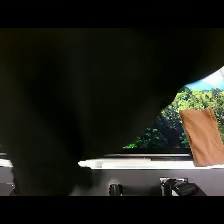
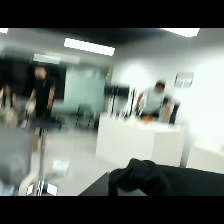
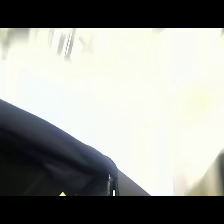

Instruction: Fold the shirts.

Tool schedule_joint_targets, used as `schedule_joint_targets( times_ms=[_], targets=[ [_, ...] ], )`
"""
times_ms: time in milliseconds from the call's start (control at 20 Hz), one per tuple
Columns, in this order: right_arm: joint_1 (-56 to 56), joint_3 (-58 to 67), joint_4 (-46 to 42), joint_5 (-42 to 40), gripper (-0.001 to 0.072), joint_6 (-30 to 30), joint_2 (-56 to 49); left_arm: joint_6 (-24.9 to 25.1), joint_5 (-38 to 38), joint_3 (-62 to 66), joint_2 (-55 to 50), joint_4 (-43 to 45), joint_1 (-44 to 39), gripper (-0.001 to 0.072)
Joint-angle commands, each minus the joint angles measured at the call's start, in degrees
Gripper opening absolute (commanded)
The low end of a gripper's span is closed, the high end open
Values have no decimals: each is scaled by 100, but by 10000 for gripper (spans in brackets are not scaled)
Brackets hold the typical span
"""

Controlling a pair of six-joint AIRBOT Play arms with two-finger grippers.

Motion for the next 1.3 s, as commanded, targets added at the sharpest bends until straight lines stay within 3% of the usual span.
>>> schedule_joint_targets(
  times_ms=[0, 200, 350, 500, 700, 750, 800, 850, 900, 950, 1050, 1150, 1250],
  targets=[
    [-2, -420, 42, 581, 35, -160, -1290, -155, -544, -428, -872, 721, 4, 28],
    [-50, -949, 354, -549, 35, 229, -3204, -151, -238, -1180, -2474, 892, 2, 30],
    [-398, -949, 1727, -850, 35, 699, -4183, -155, -238, -1191, -3620, 713, -11, 32],
    [-627, -949, 2796, -1108, 36, 702, -4686, -153, -254, -1191, -4238, 162, -72, 33],
    [-610, -949, 2830, -1453, 37, 713, -4830, -155, -286, -1189, -4524, 46, -317, 34],
    [-640, -920, 2883, -1478, 81, 772, -4787, -155, -369, -1152, -4503, 20, -354, 44],
    [-717, -820, 2929, -1335, 257, 778, -4708, -155, -619, -1023, -4465, 26, -334, 158],
    [-839, -669, 2940, -1082, 410, 763, -4599, -155, -975, -824, -4419, 31, -243, 333],
    [-1032, -492, 2938, -737, 473, 625, -4446, -155, -1504, -542, -4360, 70, -68, 491],
    [-1268, -393, 2938, -455, 506, 190, -4264, -153, -2096, -256, -4308, 127, 151, 518],
    [-1902, -367, 2931, 358, 505, -763, -3906, -227, -3473, 118, -4207, 472, 710, 516],
    [-2507, -374, 2966, 1558, 503, -894, -3836, -839, -4610, -90, -4103, 1023, 1250, 516],
    [-3001, -664, 3139, 2251, 486, -955, -3829, -831, -5080, -909, -3873, 1178, 1659, 513]
  ],
)
